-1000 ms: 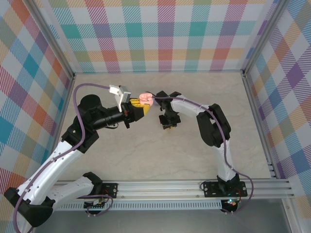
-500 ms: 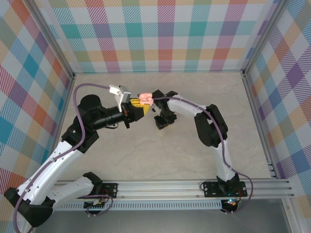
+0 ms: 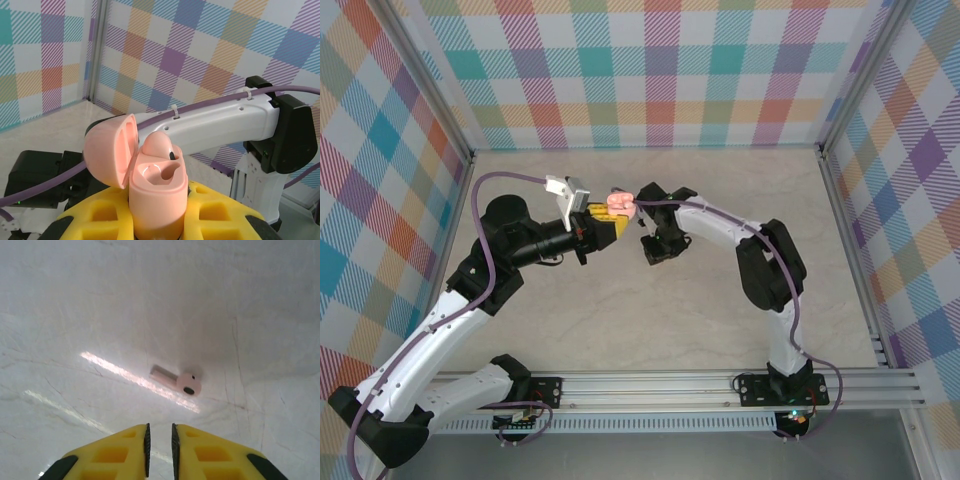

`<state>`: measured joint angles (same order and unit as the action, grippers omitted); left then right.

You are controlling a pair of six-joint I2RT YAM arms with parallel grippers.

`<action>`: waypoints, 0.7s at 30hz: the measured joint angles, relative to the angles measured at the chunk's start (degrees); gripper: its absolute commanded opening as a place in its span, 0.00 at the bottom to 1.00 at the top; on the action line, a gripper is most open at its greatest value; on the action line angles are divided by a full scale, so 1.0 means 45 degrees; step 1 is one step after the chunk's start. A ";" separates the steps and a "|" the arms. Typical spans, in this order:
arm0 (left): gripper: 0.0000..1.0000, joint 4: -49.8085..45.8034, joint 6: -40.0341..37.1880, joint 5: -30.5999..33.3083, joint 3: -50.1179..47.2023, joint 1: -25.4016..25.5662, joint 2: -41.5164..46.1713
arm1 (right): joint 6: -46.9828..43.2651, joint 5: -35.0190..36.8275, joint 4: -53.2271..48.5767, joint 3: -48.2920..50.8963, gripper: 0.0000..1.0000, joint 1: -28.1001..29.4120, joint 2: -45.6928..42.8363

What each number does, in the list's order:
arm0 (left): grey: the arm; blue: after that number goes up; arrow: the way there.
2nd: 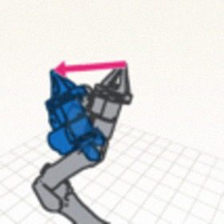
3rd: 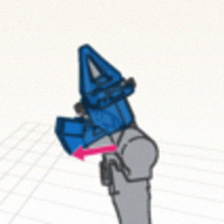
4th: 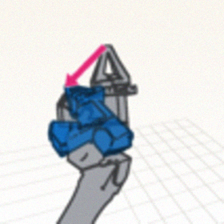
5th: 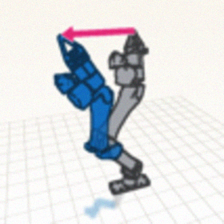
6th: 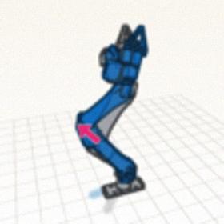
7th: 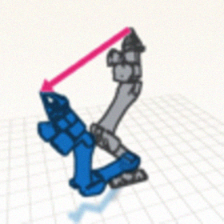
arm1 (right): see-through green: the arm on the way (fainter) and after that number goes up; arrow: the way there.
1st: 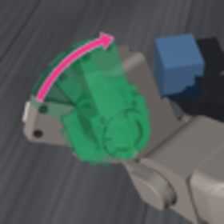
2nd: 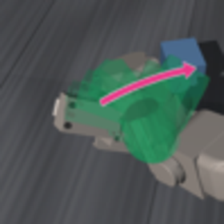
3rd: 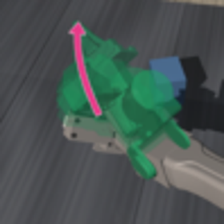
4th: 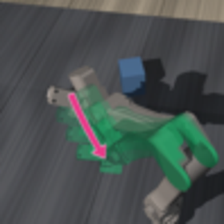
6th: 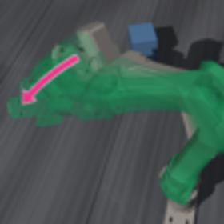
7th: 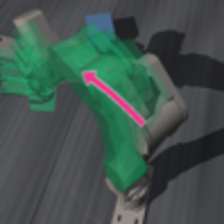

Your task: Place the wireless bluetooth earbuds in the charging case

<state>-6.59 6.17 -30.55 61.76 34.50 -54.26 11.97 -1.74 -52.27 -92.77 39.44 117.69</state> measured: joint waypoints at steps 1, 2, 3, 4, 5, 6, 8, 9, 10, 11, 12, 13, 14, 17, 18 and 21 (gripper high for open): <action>0.04 -0.0005 0.0000 0.0000 0.0000 0.0000 0.0000 | 0.0083 -0.0010 0.0044 0.0228 0.12 0.0000 -0.0063; 0.05 -0.0010 -0.0005 0.0000 0.0000 0.0000 0.0000 | 0.0170 0.0000 0.0078 0.0418 0.11 0.0000 -0.0073; 0.04 -0.0015 0.0000 -0.0005 0.0000 0.0000 0.0000 | 0.0238 0.0034 0.0112 0.0607 0.10 0.0000 -0.0073; 0.05 -0.0015 0.0000 -0.0005 0.0000 0.0000 0.0000 | 0.0301 0.0087 0.0136 0.0787 0.08 0.0000 -0.0073; 0.04 -0.0034 0.0000 -0.0005 0.0000 0.0000 0.0000 | 0.0330 0.0146 0.0136 0.0899 0.07 0.0000 -0.0073; 0.04 -0.0078 -0.0005 -0.0005 0.0000 0.0000 0.0000 | 0.0408 0.0209 0.0146 0.0986 0.07 0.0000 -0.0073; 0.04 -0.0121 -0.0005 -0.0005 0.0000 0.0000 -0.0005 | 0.0549 0.0355 0.0199 0.1049 0.07 0.0000 -0.0058; 0.04 -0.0146 -0.0005 -0.0005 0.0000 0.0000 -0.0005 | 0.0602 0.0452 0.0267 0.1049 0.07 0.0000 -0.0044; 0.05 -0.0170 -0.0005 -0.0005 0.0000 0.0000 0.0000 | 0.0641 0.0510 0.0350 0.1049 0.07 0.0000 -0.0029; 0.05 -0.0180 -0.0005 -0.0005 0.0000 0.0000 0.0000 | 0.0680 0.0573 0.0427 0.1044 0.07 0.0000 -0.0005; 0.04 -0.0185 -0.0005 -0.0005 0.0000 0.0000 -0.0005 | 0.0733 0.0617 0.0491 0.1039 0.07 0.0000 0.0053; 0.04 -0.0185 -0.0005 -0.0005 0.0000 0.0000 -0.0005 | 0.0787 0.0631 0.0515 0.1001 0.07 0.0000 0.0146; 0.04 -0.0185 -0.0005 -0.0005 0.0000 0.0000 0.0000 | 0.0821 0.0670 0.0539 0.0957 0.07 0.0000 0.0257; 0.04 -0.0185 -0.0005 -0.0005 0.0000 0.0000 0.0000 | 0.0874 0.0811 0.0549 0.0690 0.07 0.0000 0.0797; 0.04 -0.0185 -0.0005 -0.0005 0.0000 0.0000 0.0000 | 0.0884 0.0850 0.0461 0.0529 0.07 0.0000 0.0840; 0.04 -0.0185 -0.0005 -0.0005 0.0000 0.0000 0.0000 | 0.0918 0.1117 0.0525 0.0175 0.07 0.0000 0.0996</action>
<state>-7.42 6.15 -30.57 61.76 34.50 -54.26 16.10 3.29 -49.91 -91.98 39.44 122.17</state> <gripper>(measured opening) 0.179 0.071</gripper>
